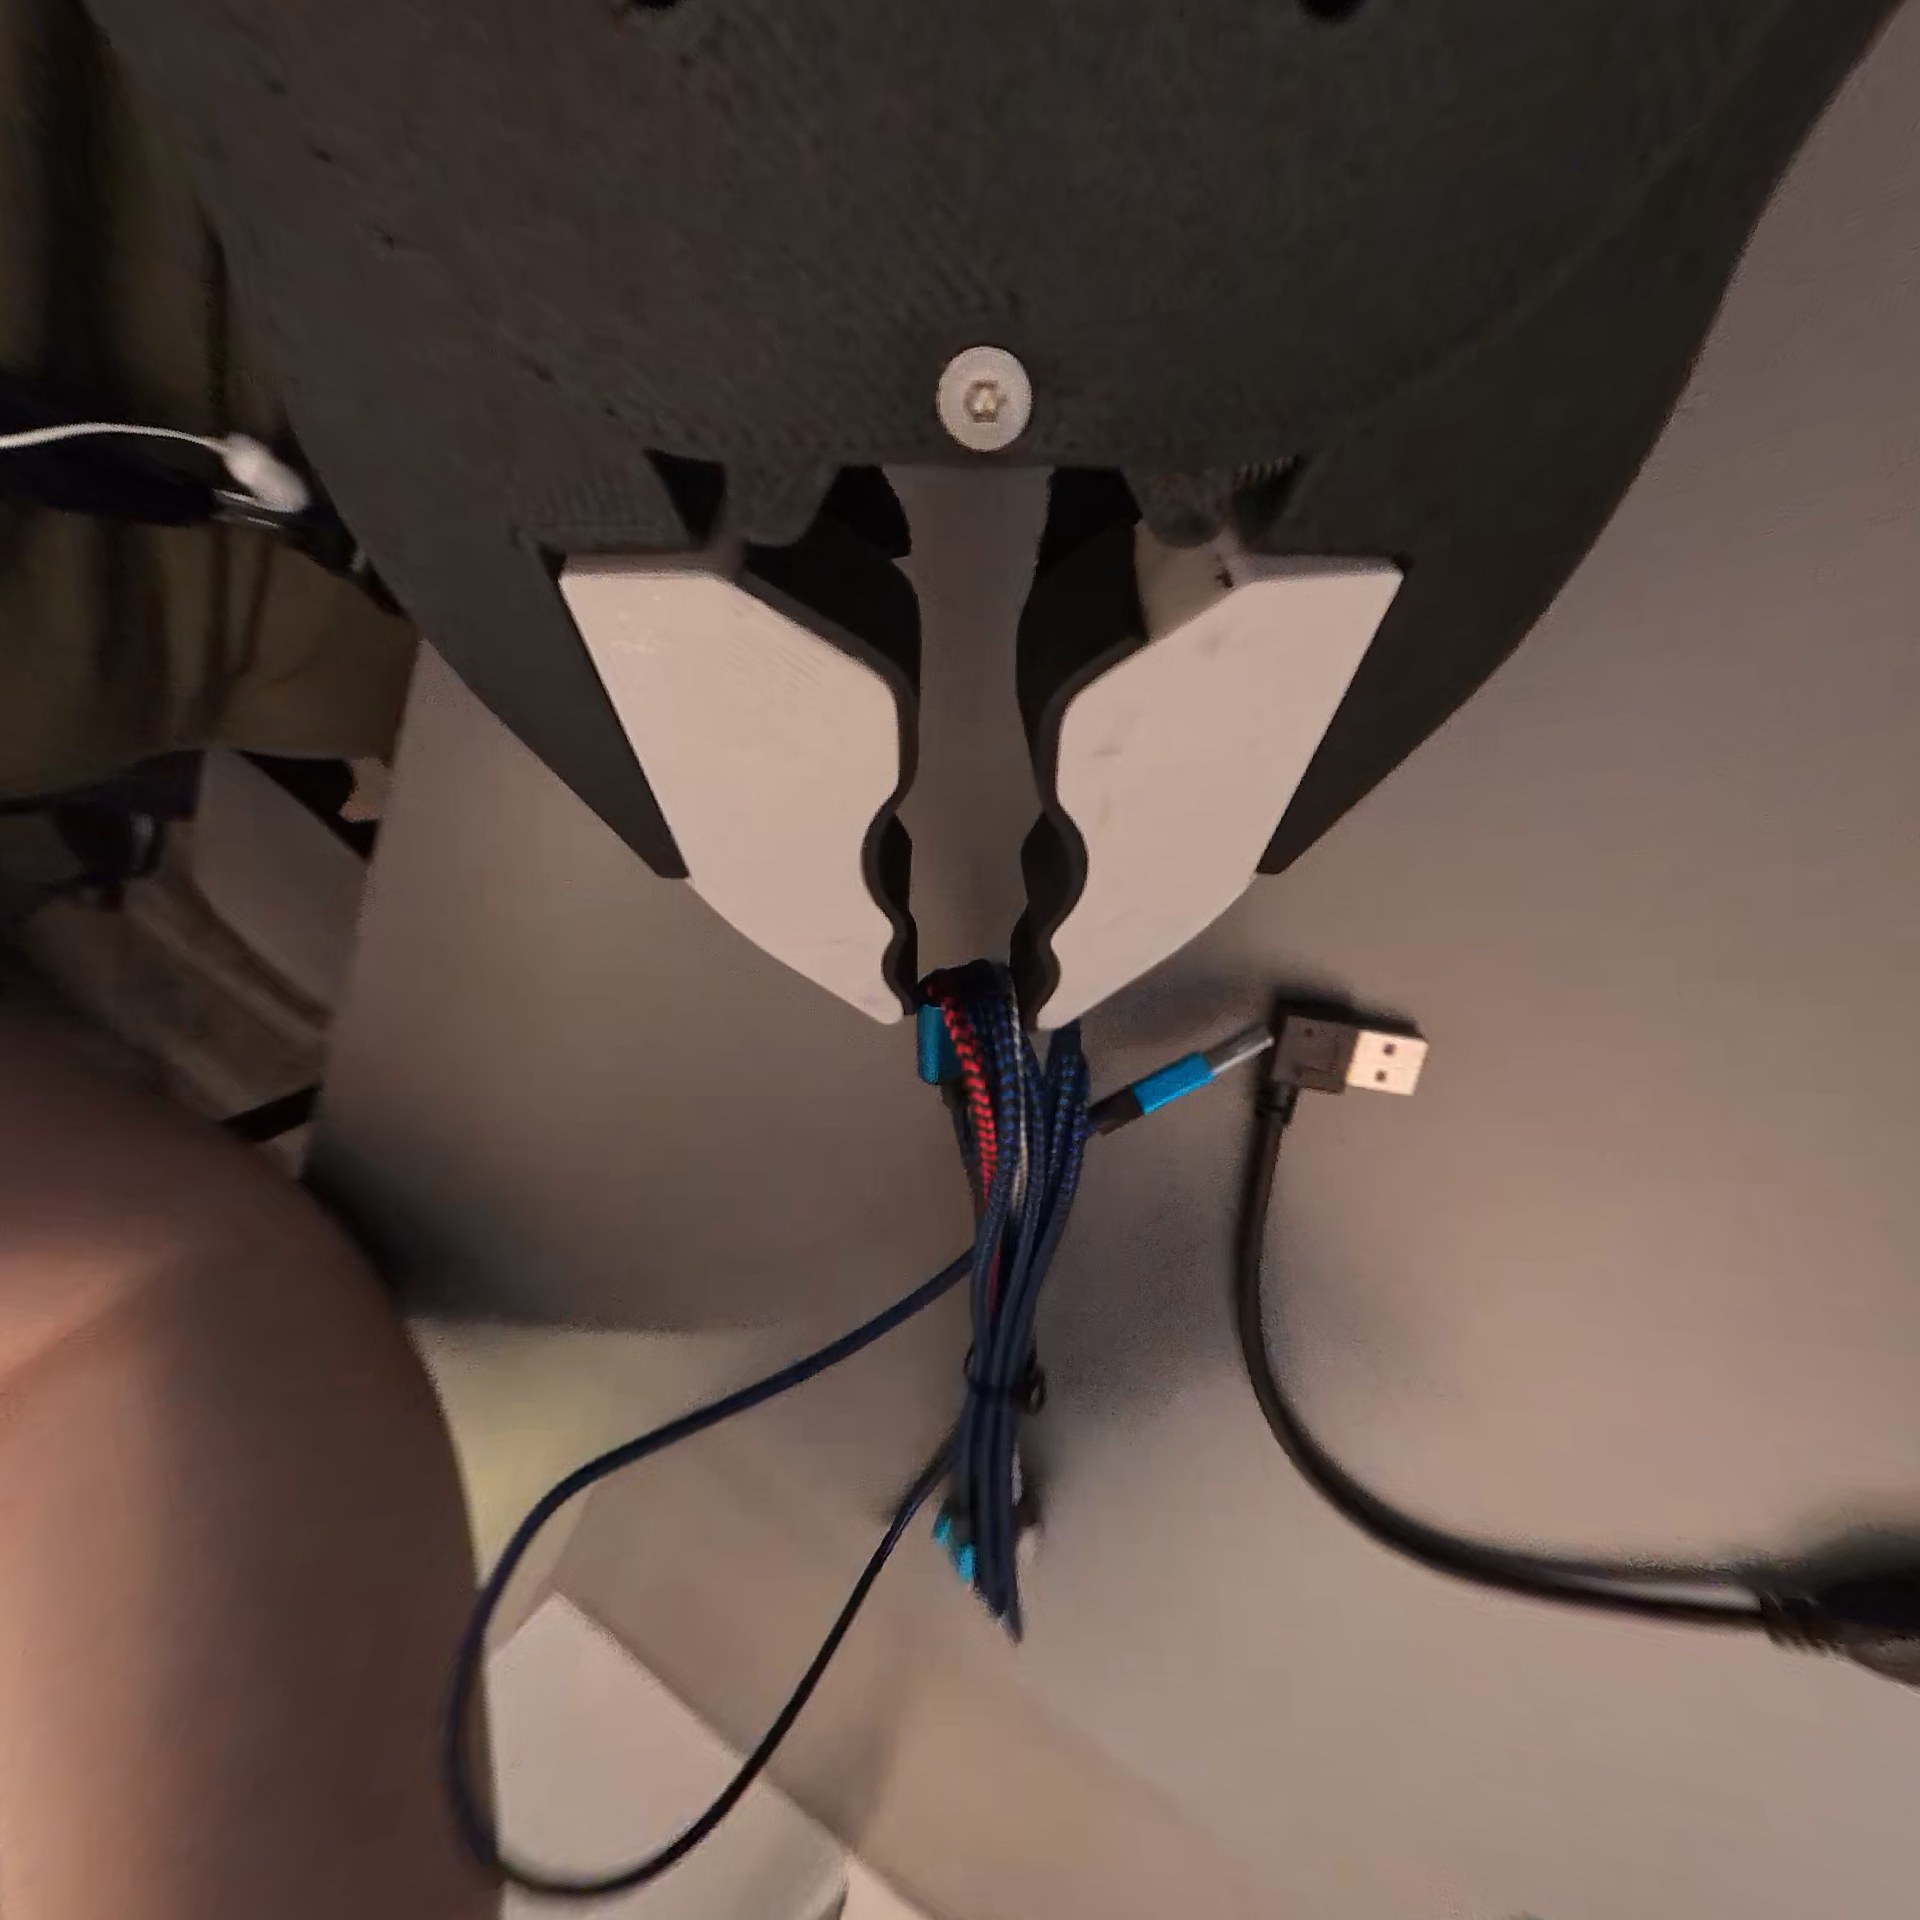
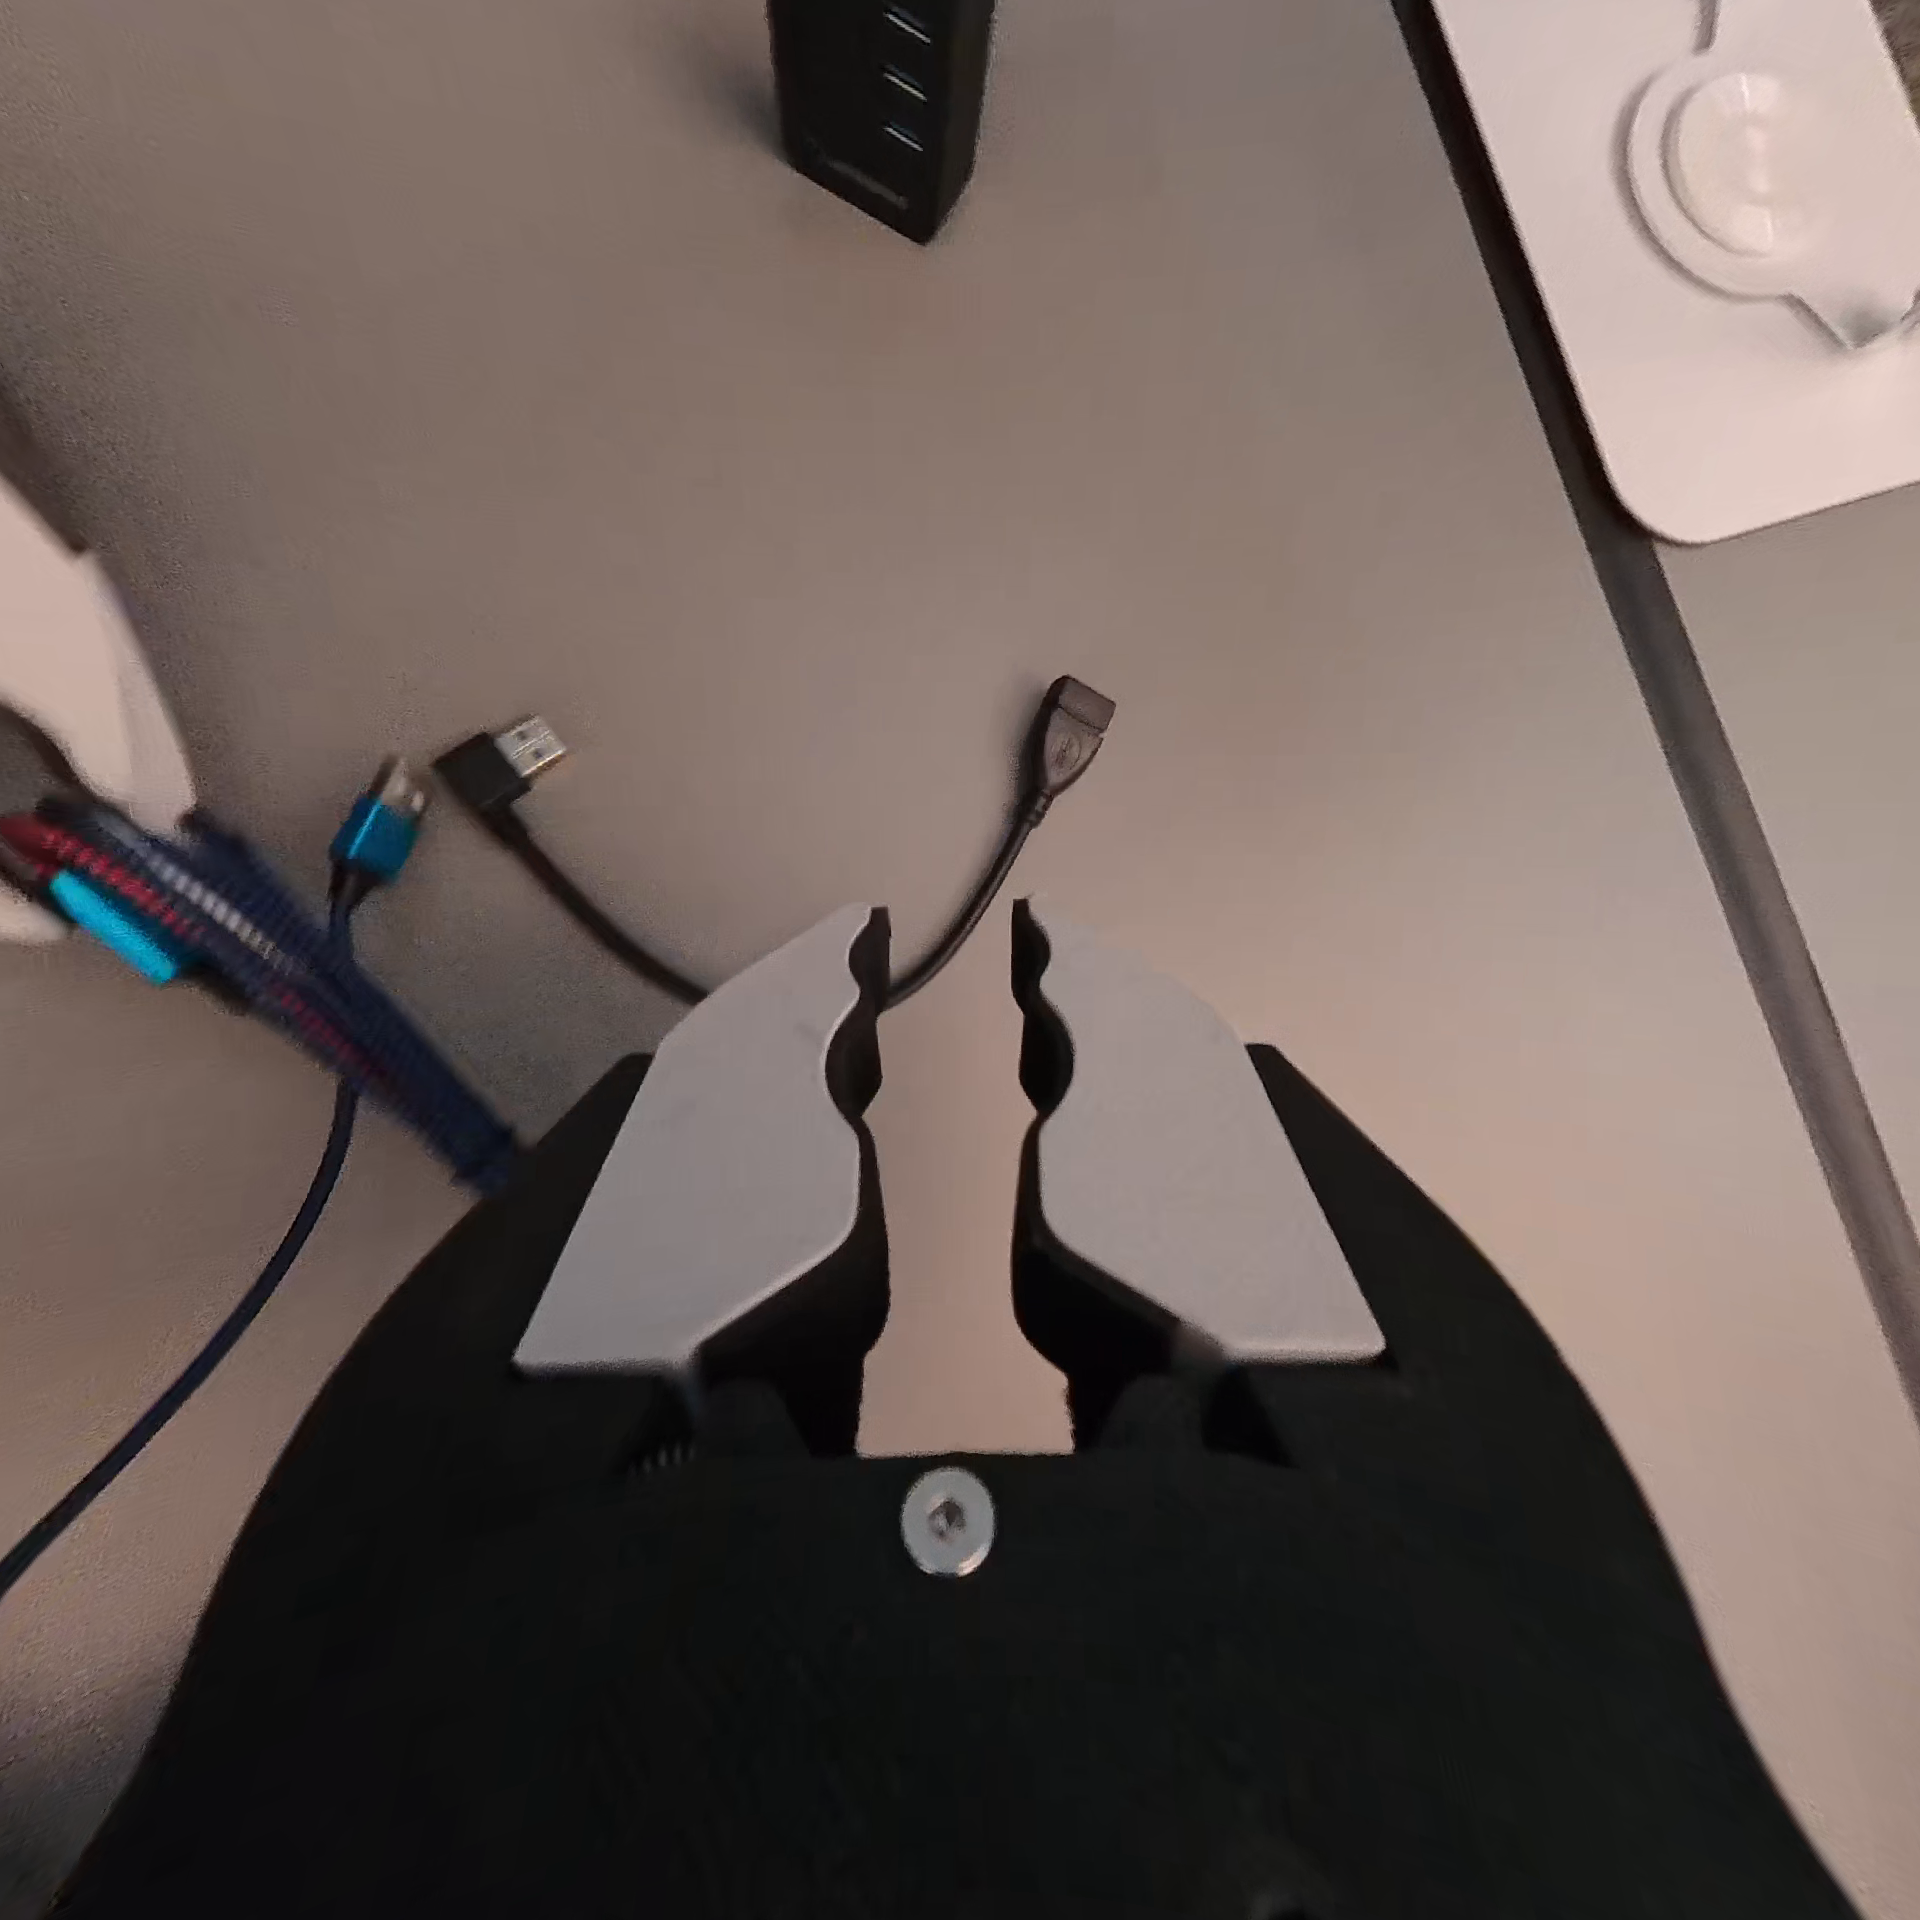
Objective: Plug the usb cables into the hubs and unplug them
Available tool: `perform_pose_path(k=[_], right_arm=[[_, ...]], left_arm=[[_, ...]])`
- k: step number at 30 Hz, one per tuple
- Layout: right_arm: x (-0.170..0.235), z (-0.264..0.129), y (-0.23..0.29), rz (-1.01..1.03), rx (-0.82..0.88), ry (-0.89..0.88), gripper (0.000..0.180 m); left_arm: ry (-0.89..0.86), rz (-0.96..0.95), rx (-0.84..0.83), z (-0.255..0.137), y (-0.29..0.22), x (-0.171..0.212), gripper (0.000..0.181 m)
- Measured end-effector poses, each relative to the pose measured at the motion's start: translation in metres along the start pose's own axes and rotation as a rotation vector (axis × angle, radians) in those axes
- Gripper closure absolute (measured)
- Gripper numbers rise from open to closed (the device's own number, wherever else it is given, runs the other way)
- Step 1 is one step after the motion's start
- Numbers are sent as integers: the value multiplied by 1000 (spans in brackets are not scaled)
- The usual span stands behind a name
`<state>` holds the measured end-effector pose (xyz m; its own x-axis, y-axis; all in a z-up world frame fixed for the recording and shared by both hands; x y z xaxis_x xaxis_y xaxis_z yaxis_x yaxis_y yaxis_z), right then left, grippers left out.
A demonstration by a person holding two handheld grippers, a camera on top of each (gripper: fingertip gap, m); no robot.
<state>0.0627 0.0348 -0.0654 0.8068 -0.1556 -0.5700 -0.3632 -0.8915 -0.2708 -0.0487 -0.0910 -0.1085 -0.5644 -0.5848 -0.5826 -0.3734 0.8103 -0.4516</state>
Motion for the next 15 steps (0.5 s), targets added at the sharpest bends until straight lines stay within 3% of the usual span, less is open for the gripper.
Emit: perform_pose_path(k=[4,7,11,15], right_arm=[[6,29,-11,71,33,21,156],[10,40,-14,100,39,22,156],[6,32,-16,75,52,2,156],[-5,16,-14,24,64,-41,156]], left_arm=[[-18,37,-56,6,7,10,155],[-125,41,-63,-14,11,-3,147],[-241,76,-93,-48,25,-27,141],[-136,214,-195,-35,61,-35,140]])
Point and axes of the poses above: each gripper's, where its closed fingertips meet, z out along the fingers, x out of its underside, y = z × x across the jaws, the point moved 2 cm from there along -z, back along the fingers, and after that the axes turned 14 degrees about -z, right-handed, at the moved point
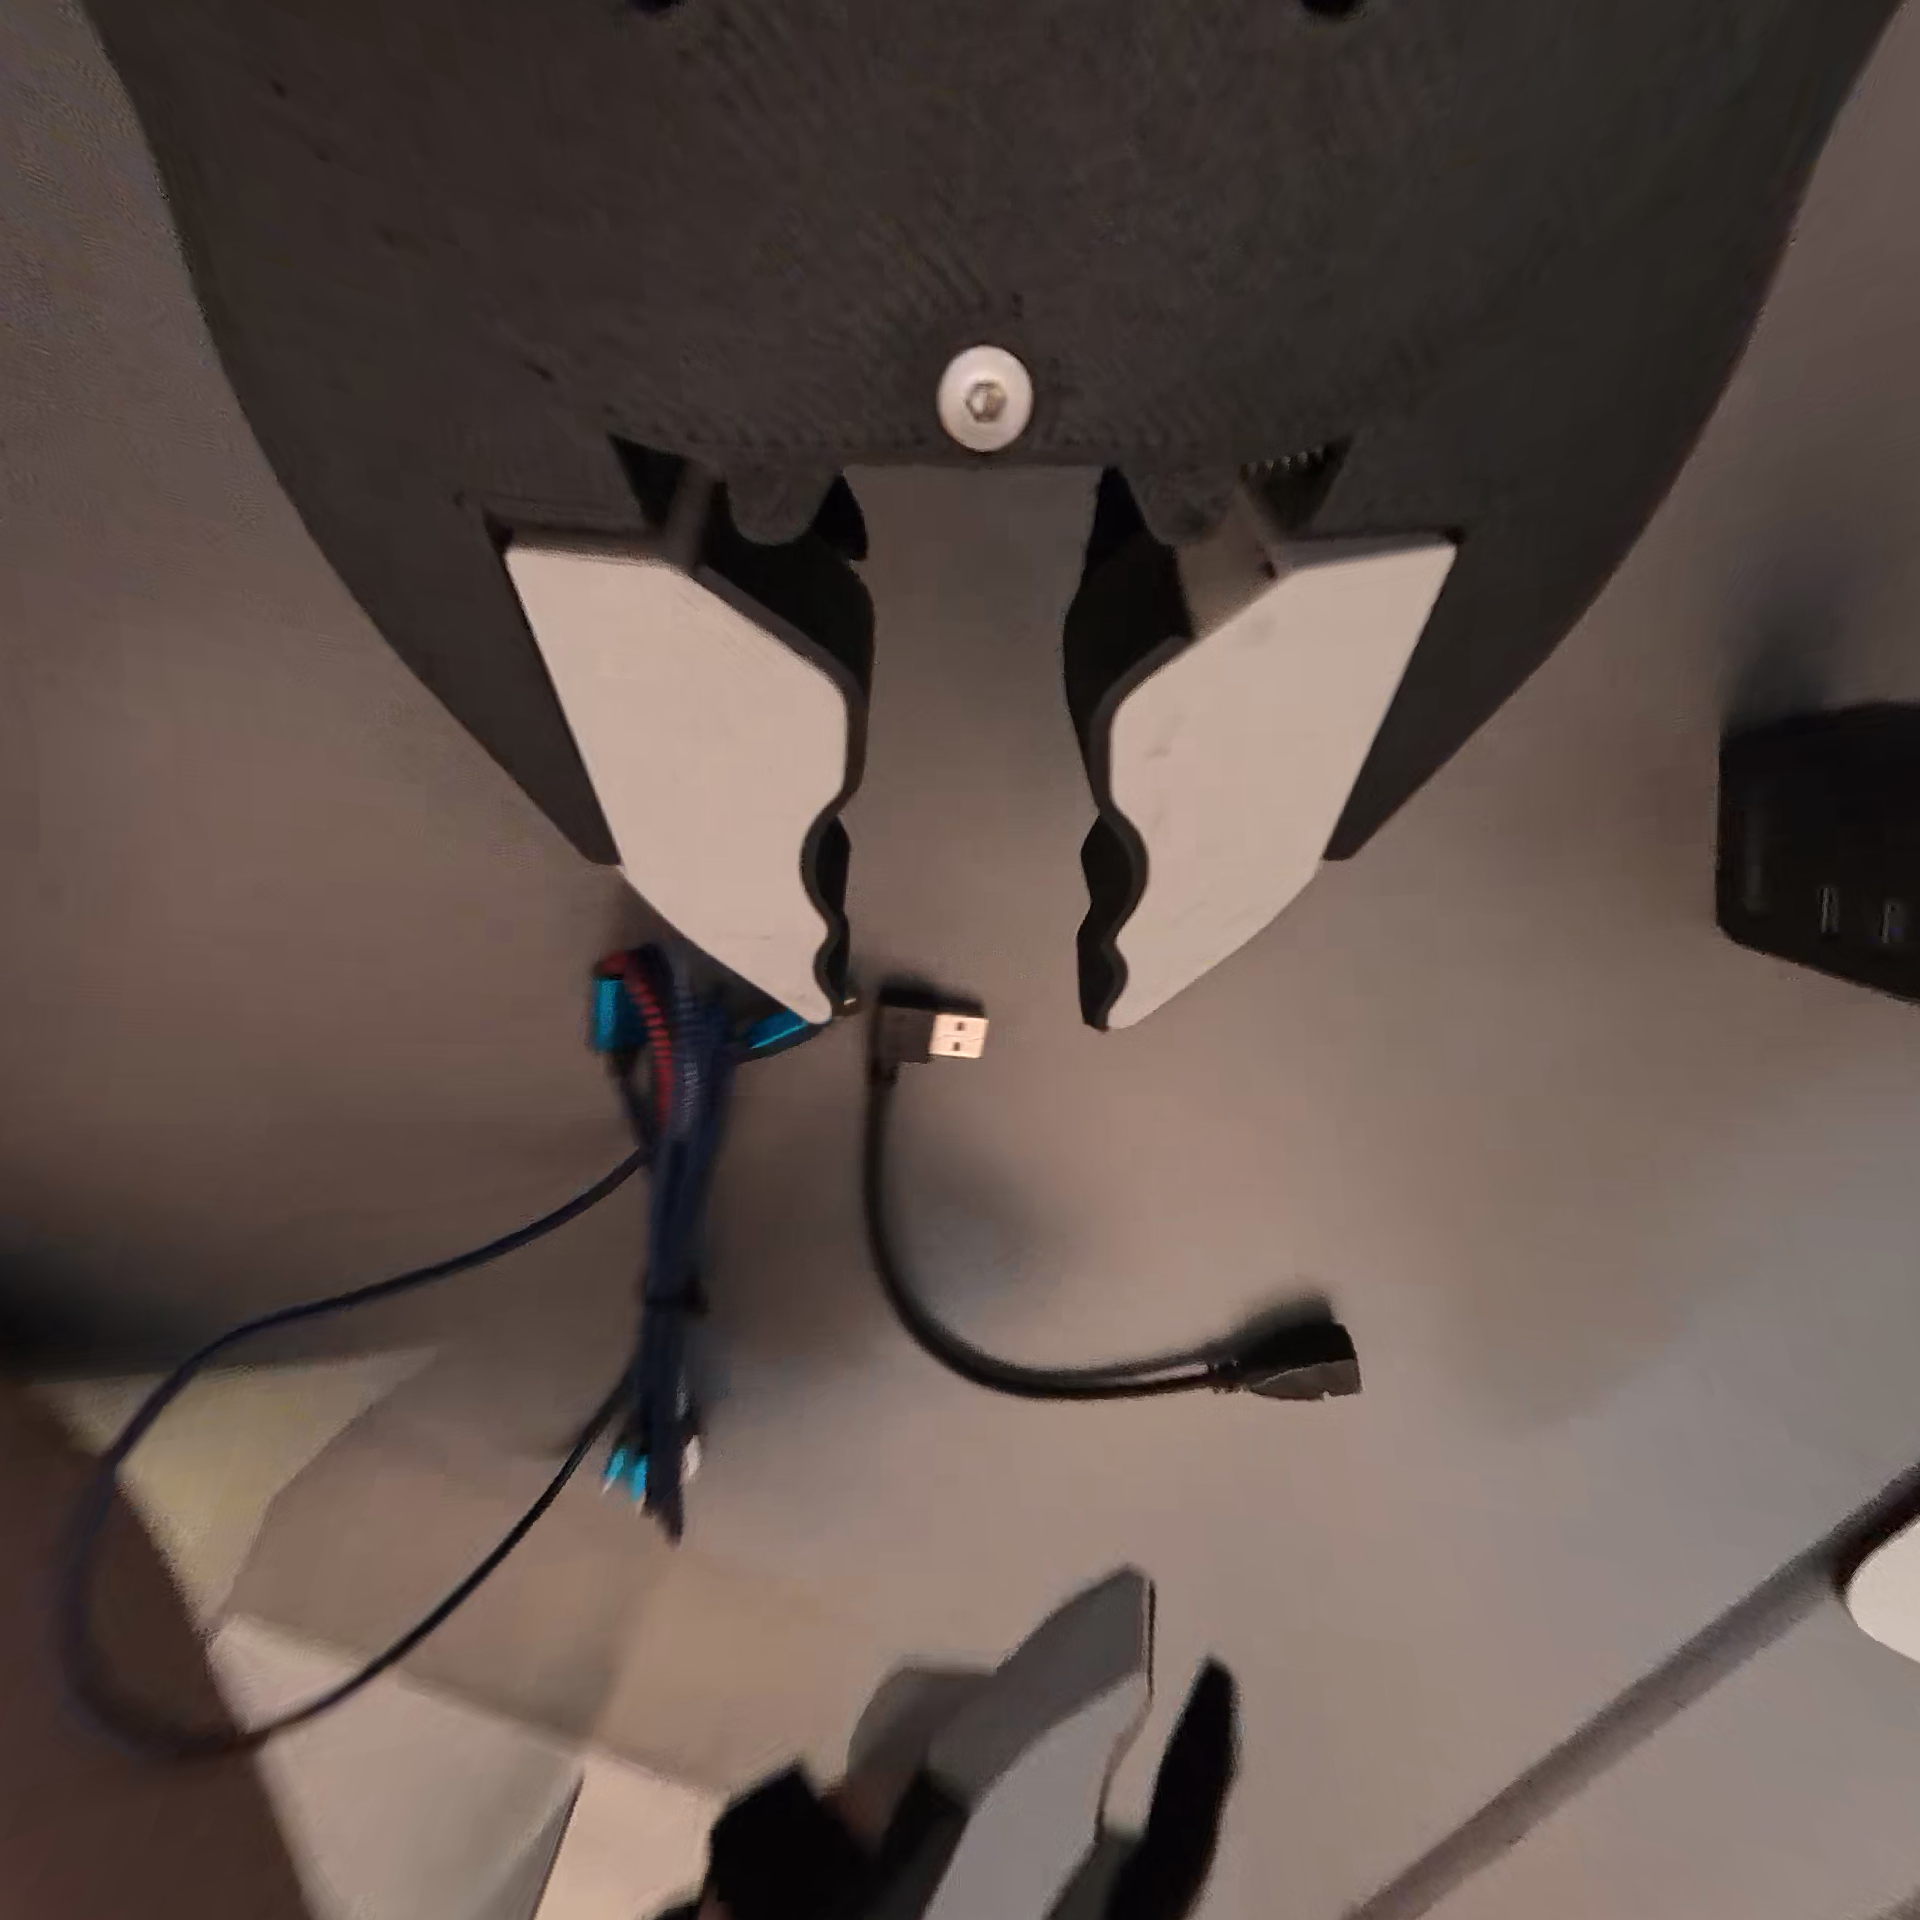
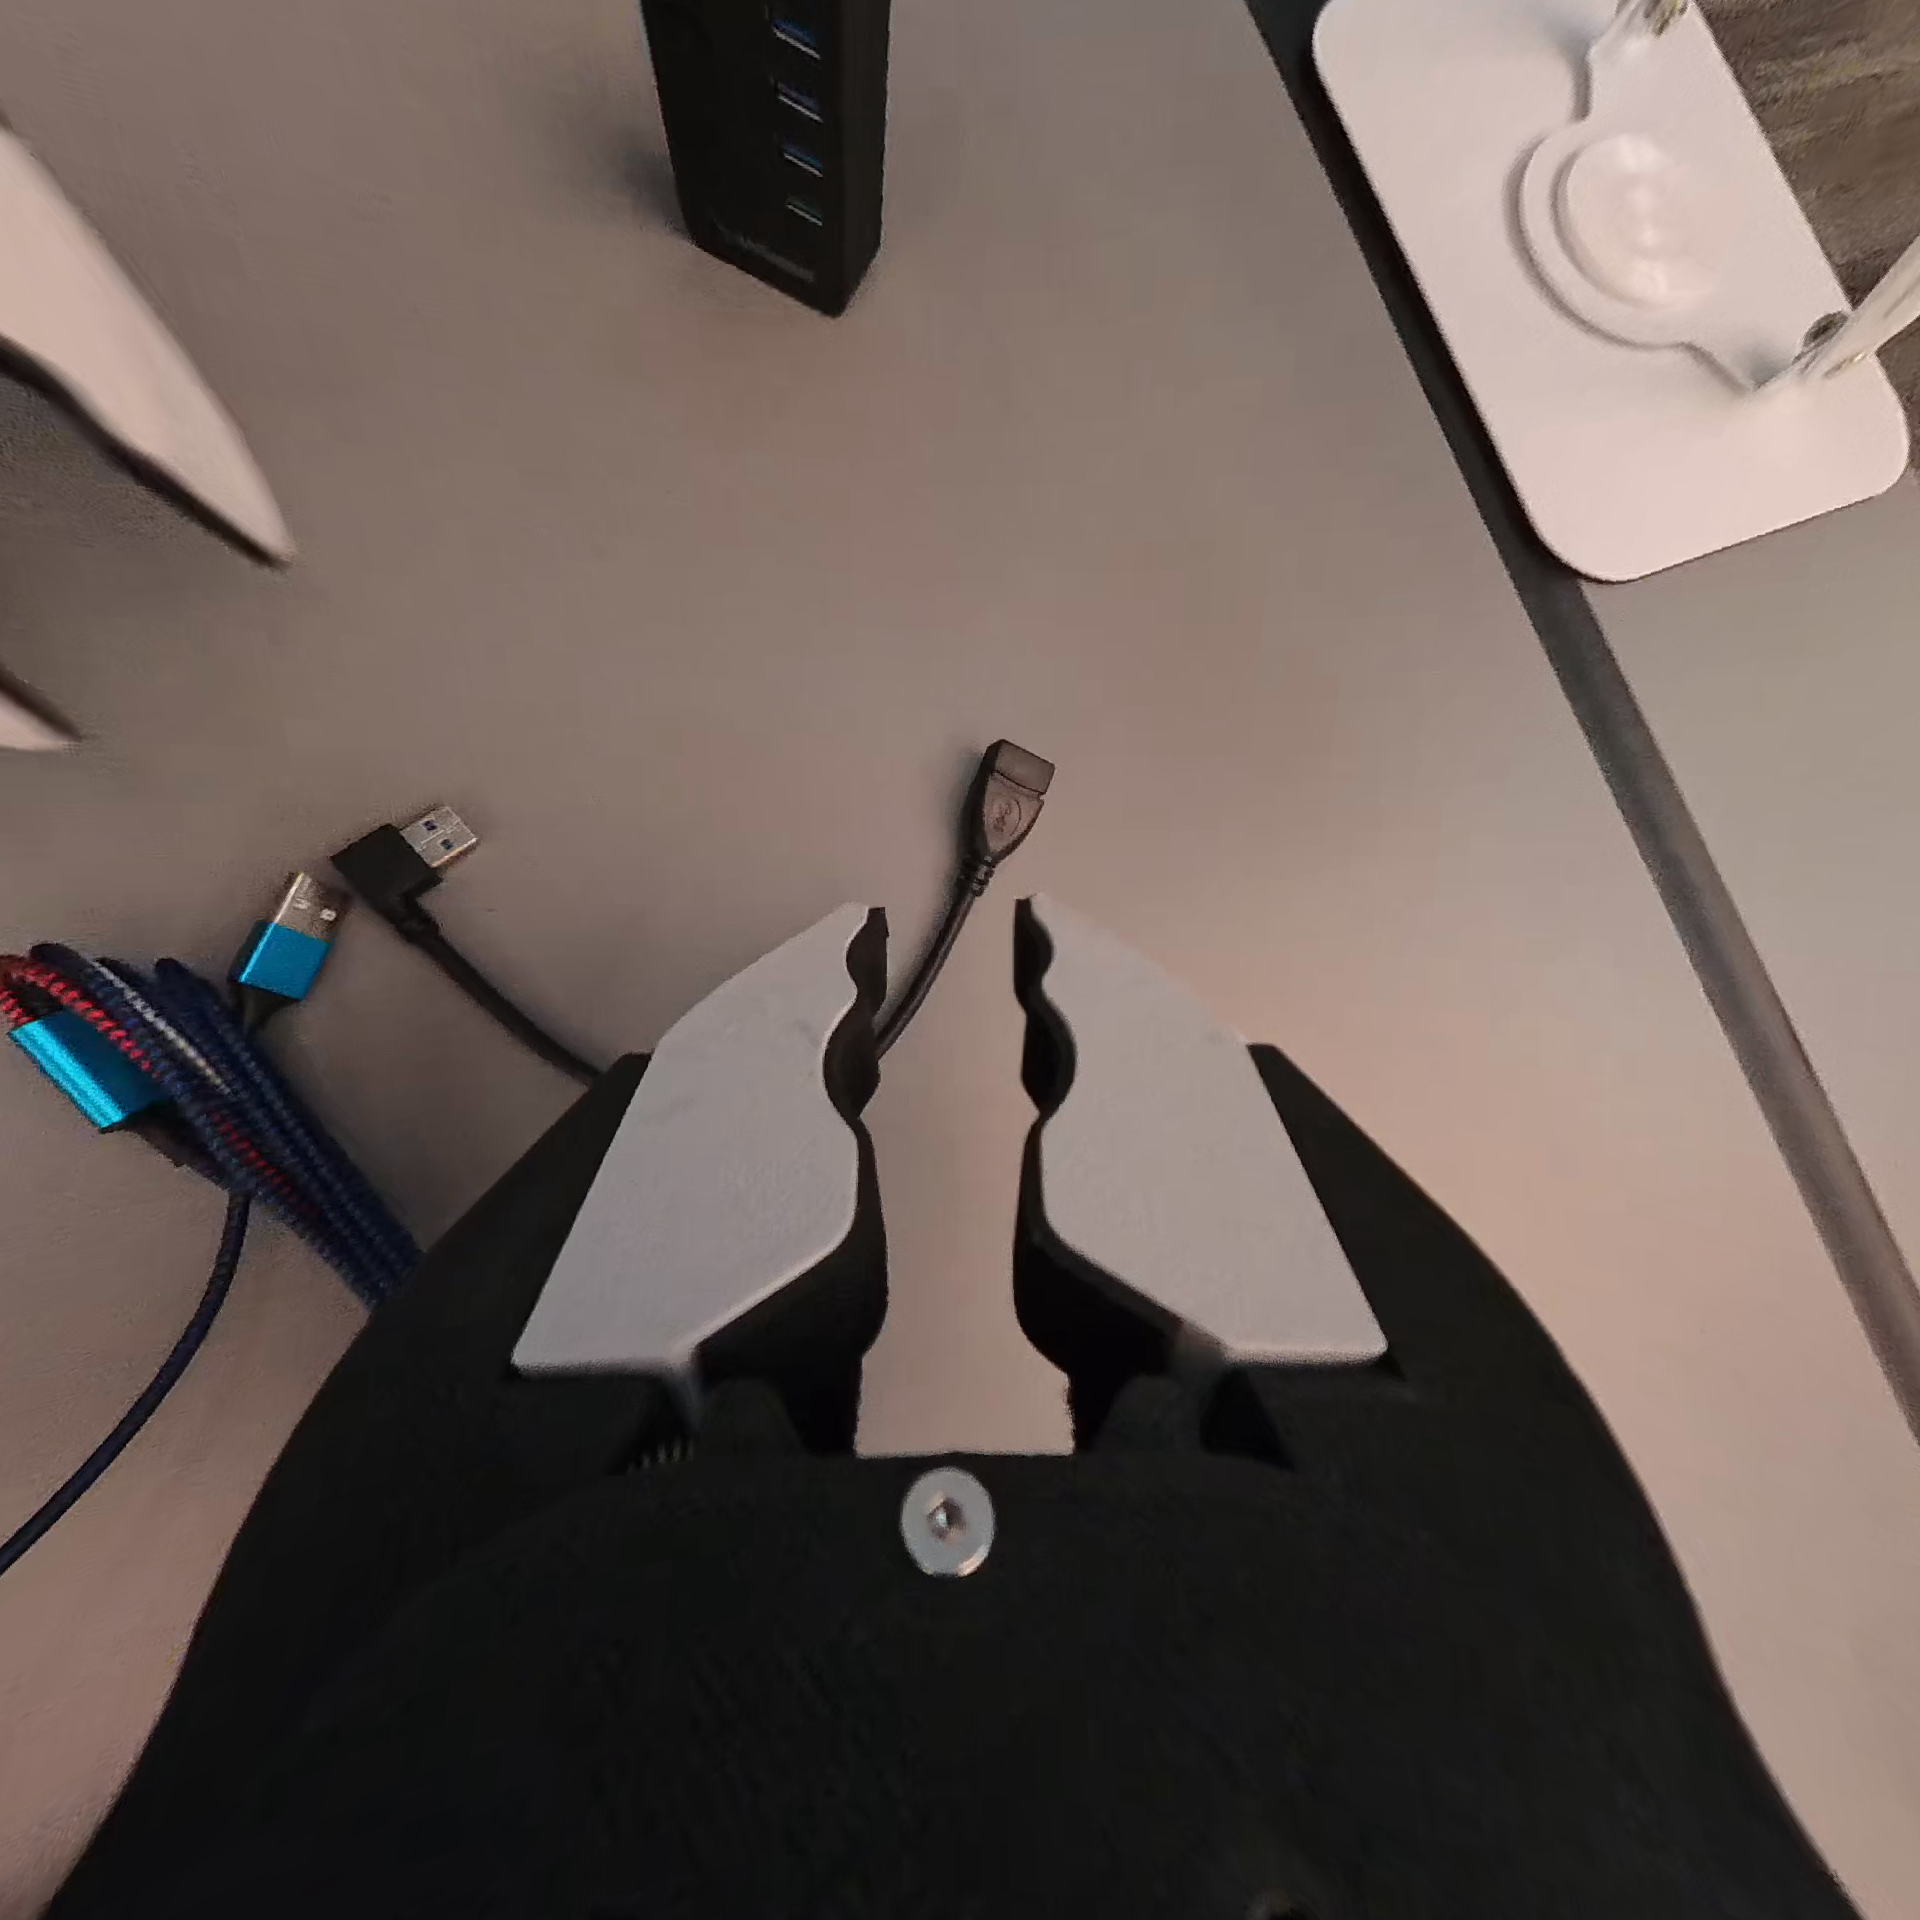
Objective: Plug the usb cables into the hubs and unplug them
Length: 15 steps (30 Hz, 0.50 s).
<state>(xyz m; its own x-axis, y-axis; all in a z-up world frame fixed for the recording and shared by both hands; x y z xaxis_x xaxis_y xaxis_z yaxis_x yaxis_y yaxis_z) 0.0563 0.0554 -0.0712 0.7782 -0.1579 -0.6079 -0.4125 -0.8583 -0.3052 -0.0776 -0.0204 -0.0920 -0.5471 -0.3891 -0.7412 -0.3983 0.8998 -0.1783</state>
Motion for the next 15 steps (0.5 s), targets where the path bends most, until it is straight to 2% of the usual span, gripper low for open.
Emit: perform_pose_path(k=[4,8,11,13,14,15], right_arm=[[-2,-9,7,-57,-22,0,156],[-6,-18,25,-128,-115,-39,156],[-11,-25,35,-131,-180,-106,156],[-14,-28,34,-120,-183,-121,156],[-15,-29,34,-117,-189,-124,156],[-15,-29,36,-120,-202,-123,156]], left_arm=[[122,219,98,32,-4,5,145],[202,454,185,46,-16,13,138],[247,474,180,56,-15,15,140],[272,435,212,59,-14,15,148],[279,411,246,59,-16,16,163],[276,392,265,59,-16,16,167]])
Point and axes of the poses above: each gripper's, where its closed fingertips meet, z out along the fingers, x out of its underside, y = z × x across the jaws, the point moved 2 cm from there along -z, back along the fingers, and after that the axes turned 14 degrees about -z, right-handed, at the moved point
